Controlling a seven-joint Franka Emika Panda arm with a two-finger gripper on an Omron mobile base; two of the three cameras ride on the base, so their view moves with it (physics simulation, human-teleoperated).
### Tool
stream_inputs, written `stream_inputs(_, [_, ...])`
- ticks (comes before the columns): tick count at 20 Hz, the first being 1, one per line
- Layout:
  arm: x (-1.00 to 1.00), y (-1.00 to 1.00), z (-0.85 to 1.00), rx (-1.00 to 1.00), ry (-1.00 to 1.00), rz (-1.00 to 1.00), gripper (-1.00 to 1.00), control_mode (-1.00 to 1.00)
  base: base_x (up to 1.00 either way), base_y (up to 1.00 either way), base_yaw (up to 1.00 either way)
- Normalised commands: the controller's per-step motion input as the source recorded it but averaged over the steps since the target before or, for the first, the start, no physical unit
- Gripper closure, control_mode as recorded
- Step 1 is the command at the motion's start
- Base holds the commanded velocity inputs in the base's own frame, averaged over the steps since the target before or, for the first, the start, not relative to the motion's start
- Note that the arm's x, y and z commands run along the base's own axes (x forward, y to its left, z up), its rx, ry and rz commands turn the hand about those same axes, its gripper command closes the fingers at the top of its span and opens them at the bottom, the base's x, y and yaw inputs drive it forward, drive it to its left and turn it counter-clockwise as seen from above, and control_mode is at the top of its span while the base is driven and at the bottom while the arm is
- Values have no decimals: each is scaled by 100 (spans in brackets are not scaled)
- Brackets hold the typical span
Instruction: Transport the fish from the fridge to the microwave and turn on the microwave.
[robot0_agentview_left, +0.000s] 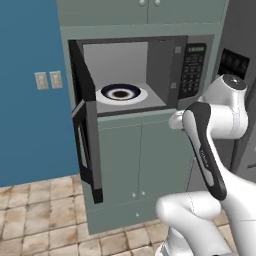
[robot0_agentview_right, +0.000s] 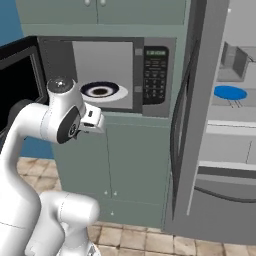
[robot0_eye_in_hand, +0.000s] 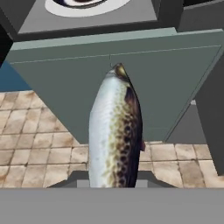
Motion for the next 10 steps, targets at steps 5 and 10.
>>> stream_inputs(5, [0,0,0,0,0,0,100,100,42,1,22])
stream_inputs(10, [0,0,0,0,0,0,100,100,40,0,16])
